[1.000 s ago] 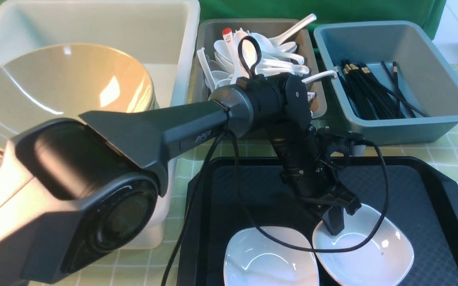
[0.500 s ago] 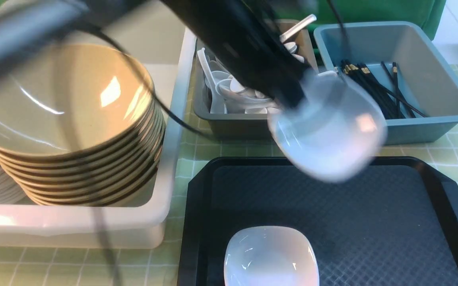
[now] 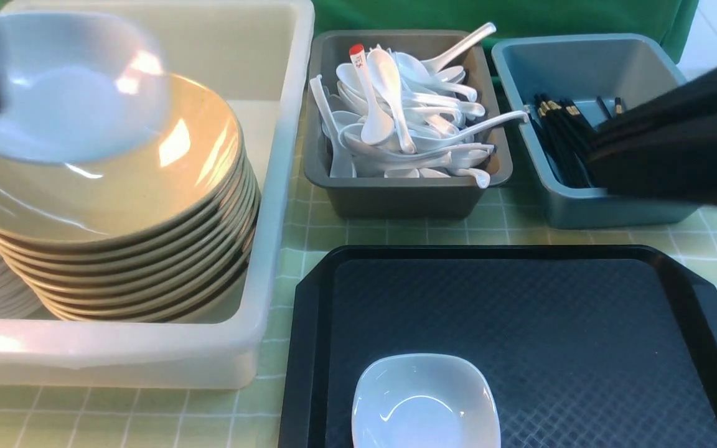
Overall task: On green table put chopsticks spoon bowls plates into blue grey white boxes.
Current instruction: 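Place the white bowl into the white bin with the other dishes with the left gripper, then grasp the small white bowl on the black tray by its rim with the left gripper, then place the white bowl into the white bin with the other dishes with the left gripper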
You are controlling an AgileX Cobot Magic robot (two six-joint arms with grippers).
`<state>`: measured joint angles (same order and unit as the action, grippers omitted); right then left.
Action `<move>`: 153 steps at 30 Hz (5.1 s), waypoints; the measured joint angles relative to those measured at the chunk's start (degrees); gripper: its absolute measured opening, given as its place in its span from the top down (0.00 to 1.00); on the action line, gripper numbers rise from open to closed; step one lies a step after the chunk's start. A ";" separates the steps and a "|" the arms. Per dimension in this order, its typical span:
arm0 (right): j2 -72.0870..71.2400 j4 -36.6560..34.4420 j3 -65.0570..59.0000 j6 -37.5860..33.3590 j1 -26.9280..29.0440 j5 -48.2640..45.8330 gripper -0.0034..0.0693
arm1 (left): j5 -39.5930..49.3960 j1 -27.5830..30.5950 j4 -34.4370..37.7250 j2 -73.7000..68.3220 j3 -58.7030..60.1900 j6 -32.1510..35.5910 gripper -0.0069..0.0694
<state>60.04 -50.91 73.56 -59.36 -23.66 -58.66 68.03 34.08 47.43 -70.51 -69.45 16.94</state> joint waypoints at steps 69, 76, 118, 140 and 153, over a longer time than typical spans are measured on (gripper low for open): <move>-18.96 31.22 -12.53 29.29 -5.46 -2.28 0.84 | -1.90 -70.60 -27.82 -27.34 -11.43 35.08 0.35; -18.96 31.22 -12.53 29.29 -5.46 -2.58 0.83 | -6.56 -73.59 -35.63 -38.59 -11.43 38.95 0.37; -18.96 27.20 -12.53 29.47 -5.46 4.19 0.80 | 2.82 -65.85 -25.78 -19.98 -23.88 22.08 0.89; 2.56 1.73 -12.77 3.27 -5.46 11.70 0.78 | -4.88 -1.74 -17.08 2.72 -8.43 -14.80 0.89; 4.04 -0.93 -12.92 3.35 -5.49 9.77 0.77 | -21.58 13.43 -5.62 -5.72 7.46 -13.17 0.89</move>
<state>64.08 -51.84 60.64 -56.01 -29.15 -48.89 46.45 47.51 41.81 -76.22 -61.99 3.77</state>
